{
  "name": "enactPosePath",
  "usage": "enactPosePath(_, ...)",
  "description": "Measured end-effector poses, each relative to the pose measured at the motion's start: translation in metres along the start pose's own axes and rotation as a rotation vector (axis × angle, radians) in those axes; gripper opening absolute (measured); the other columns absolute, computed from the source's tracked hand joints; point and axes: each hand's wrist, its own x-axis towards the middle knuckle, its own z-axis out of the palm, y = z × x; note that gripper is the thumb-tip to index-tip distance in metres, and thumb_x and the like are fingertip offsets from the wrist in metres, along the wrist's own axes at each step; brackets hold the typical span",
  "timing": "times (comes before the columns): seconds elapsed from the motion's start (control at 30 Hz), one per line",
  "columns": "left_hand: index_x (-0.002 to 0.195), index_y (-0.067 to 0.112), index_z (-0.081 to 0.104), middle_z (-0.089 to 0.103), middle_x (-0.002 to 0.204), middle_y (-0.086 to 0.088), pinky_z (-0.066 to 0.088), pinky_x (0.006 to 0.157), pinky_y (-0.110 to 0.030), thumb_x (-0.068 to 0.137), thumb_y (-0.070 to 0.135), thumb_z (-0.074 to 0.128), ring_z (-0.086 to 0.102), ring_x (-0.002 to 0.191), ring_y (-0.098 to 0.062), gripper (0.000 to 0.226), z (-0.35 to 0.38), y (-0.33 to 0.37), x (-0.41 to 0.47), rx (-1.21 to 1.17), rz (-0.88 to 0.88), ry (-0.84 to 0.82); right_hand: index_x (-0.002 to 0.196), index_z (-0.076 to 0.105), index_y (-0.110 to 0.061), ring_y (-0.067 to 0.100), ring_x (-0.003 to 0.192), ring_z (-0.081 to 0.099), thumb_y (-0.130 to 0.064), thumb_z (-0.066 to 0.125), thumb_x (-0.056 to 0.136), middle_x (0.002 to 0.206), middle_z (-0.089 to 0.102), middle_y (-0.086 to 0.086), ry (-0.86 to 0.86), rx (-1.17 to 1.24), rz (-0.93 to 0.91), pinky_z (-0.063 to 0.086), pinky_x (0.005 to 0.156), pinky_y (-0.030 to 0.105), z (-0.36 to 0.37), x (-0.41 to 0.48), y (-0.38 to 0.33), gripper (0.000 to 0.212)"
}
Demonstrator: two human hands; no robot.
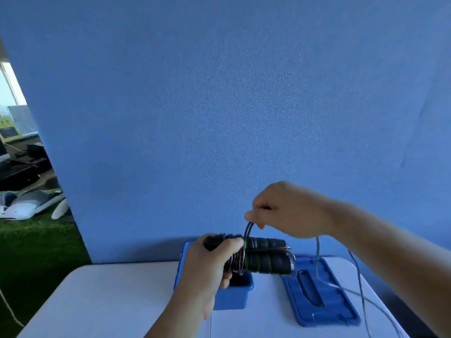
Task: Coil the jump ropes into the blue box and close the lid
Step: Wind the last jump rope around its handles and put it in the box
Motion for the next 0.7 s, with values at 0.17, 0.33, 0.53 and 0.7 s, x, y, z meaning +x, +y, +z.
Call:
enactPosePath(0.17, 0.087, 0.001, 0.063, 0.055, 0.058, -0.006, 0.032, 0.041, -0.024, 0.083, 0.015, 0.077, 0.043, 0.044, -0.02, 0.02, -0.001, -0.007, 0.008, -0.023, -0.02, 0.055, 0.077, 0.067, -0.017, 0.004, 0.057, 0.05, -0.03, 0.052, 0.095, 0.062, 0.058, -0.002, 0.078, 0.141, 0.052, 0.044, 0.059, 0.024, 0.029, -0.022, -0.015, 0.027)
enactPosePath(0.33, 0.082, 0.004, 0.062, 0.053, 0.058, -0.007, 0.03, 0.042, -0.023, 0.083, 0.013, 0.075, 0.039, 0.044, -0.02, 0.016, 0.002, -0.007, 0.012, -0.055, -0.021, 0.092, 0.08, 0.058, -0.01, 0.014, 0.059, 0.042, -0.028, 0.047, 0.097, 0.069, 0.056, 0.009, 0.137, 0.285, 0.064, 0.043, 0.061, 0.036, 0.061, -0.041, -0.019, 0.027)
enactPosePath(0.53, 0.07, 0.012, 0.058, 0.049, 0.059, -0.008, 0.031, 0.043, -0.024, 0.083, 0.017, 0.075, 0.038, 0.046, -0.02, 0.022, 0.005, -0.009, 0.014, -0.076, -0.013, 0.117, 0.079, 0.056, -0.009, 0.009, 0.057, 0.041, -0.028, 0.051, 0.097, 0.068, 0.053, 0.008, 0.227, 0.472, 0.035, 0.035, 0.055, 0.033, 0.103, -0.049, -0.018, 0.027)
enactPosePath(0.7, 0.077, 0.01, 0.064, 0.056, 0.061, -0.005, 0.039, 0.044, -0.025, 0.083, 0.02, 0.078, 0.047, 0.05, -0.021, 0.018, 0.01, -0.013, 0.015, -0.161, -0.075, 0.185, 0.082, 0.055, -0.019, 0.005, 0.054, 0.039, -0.027, 0.048, 0.101, 0.06, 0.047, -0.003, 0.26, 0.581, 0.067, 0.032, 0.055, 0.021, 0.137, -0.056, -0.015, 0.022)
